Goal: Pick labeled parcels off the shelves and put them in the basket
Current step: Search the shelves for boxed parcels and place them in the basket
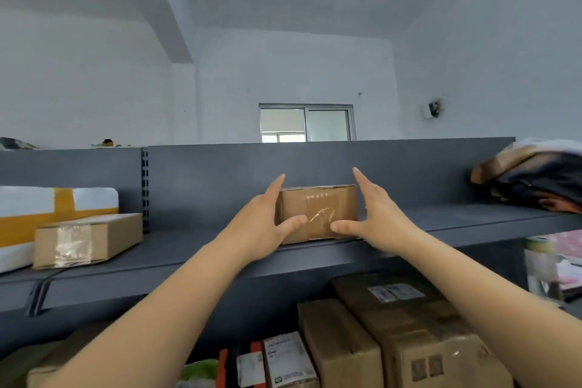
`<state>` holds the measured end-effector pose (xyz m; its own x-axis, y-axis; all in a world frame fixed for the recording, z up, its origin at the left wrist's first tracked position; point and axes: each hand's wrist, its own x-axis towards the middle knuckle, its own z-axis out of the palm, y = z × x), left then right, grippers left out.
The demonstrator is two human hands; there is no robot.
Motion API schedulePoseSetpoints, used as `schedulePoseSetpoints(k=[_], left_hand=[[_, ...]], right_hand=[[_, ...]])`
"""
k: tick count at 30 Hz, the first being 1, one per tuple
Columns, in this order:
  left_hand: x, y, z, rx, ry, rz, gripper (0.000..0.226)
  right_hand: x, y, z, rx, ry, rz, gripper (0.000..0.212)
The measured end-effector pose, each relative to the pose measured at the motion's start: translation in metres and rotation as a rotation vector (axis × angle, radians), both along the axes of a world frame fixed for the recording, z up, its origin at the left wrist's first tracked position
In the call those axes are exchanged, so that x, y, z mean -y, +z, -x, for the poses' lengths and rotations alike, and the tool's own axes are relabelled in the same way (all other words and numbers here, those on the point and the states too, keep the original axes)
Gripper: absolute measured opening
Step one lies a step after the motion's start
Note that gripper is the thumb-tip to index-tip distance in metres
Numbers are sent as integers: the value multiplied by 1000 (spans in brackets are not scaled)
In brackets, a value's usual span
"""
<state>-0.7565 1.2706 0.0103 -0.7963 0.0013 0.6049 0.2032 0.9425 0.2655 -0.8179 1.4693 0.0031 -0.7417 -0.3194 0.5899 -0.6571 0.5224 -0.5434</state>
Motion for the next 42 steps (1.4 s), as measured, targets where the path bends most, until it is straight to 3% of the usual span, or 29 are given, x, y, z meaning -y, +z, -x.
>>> schedulePoseSetpoints(k=[6, 13, 17, 23, 31, 37, 40, 42], left_hand=[[1, -4, 13, -76, -35, -160, 56], [-5, -18, -7, -302, 4, -14, 49], [2, -24, -16, -349, 13, -30, 49], [32, -22, -39, -417, 112, -91, 49], [92, -31, -57, -381, 252, -31, 49], [110, -28, -63, -306, 270, -4, 57], [92, -37, -68, -479, 313, 61, 57], [68, -47, -73, -646, 201, 158, 47]], right_hand=[[2, -1, 20, -99, 18, -27, 67], [12, -27, 9, -233, -3, 196, 43], [22, -30, -2, -251, 14, 230, 43], [57, -17, -25, -249, 76, 102, 53], [126, -13, -40, -195, 146, -43, 63], [123, -14, -44, -196, 156, -49, 70], [93, -25, -41, -242, 95, 50, 67], [64, -37, -38, -300, 12, 127, 60]])
